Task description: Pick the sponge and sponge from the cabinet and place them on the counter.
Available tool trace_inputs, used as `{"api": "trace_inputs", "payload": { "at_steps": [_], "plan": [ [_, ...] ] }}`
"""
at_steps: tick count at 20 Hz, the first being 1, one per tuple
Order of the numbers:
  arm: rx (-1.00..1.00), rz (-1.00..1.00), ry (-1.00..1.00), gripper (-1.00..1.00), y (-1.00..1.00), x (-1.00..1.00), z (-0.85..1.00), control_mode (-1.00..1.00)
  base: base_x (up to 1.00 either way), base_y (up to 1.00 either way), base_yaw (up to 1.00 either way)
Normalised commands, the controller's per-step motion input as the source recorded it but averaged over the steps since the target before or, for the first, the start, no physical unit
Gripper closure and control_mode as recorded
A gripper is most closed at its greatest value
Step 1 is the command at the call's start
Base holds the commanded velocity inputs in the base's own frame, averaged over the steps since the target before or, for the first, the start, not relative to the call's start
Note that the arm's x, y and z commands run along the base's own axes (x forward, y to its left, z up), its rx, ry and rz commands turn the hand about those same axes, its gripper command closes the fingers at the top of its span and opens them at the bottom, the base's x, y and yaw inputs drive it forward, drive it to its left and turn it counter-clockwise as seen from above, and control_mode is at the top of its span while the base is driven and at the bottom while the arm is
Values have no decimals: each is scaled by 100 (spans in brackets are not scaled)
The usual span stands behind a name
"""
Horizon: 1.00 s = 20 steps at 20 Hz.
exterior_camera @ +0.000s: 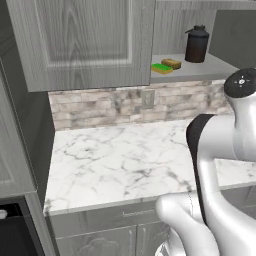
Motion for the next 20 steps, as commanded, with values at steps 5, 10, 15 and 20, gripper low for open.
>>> {"api": "trace_inputs", "payload": {
  "at_steps": [5,10,15,20],
  "plan": [
    [4,39,0,-100,23,-11,-13,-100,0,0,0],
    [4,38,0,-100,30,-8,-10,-100,0,0,0],
    [4,37,0,-100,35,-7,-11,-100,0,0,0],
    [2,33,-1,-100,31,-15,-9,-100,0,0,0]
  ]
}}
